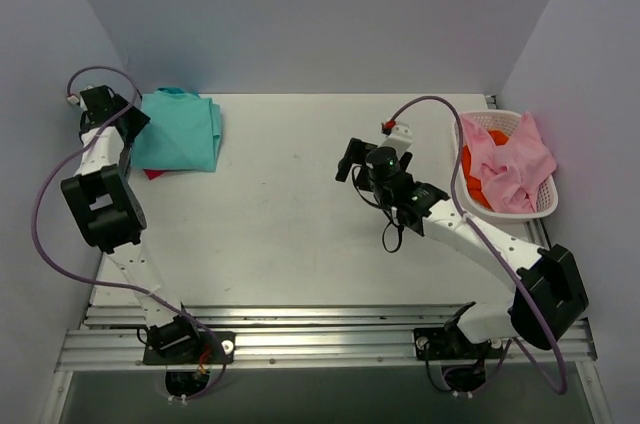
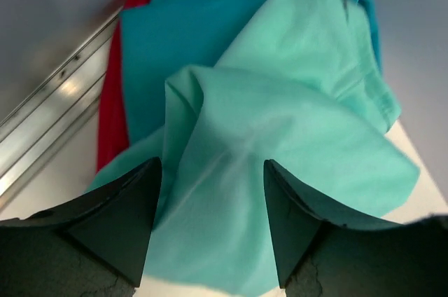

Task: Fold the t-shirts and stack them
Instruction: Neatly place the folded tshirt to the corner, then reset both grippers

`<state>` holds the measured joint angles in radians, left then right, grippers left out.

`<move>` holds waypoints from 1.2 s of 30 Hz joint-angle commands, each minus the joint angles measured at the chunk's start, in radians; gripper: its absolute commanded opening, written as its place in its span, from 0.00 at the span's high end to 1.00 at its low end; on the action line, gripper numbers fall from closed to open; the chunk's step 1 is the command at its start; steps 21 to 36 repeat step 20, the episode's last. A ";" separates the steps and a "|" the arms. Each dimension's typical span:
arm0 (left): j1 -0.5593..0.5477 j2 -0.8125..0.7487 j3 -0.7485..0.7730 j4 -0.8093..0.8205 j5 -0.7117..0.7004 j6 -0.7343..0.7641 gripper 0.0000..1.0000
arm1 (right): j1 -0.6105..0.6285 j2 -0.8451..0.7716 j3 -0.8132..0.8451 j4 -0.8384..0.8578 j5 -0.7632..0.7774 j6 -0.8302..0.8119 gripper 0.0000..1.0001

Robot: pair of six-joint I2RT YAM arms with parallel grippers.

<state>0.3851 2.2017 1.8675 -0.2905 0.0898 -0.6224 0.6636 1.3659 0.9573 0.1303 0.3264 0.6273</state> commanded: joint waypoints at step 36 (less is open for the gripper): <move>-0.508 -1.560 -1.114 -0.090 -0.485 0.070 0.31 | 0.386 -0.288 -0.127 0.261 0.102 -0.158 0.00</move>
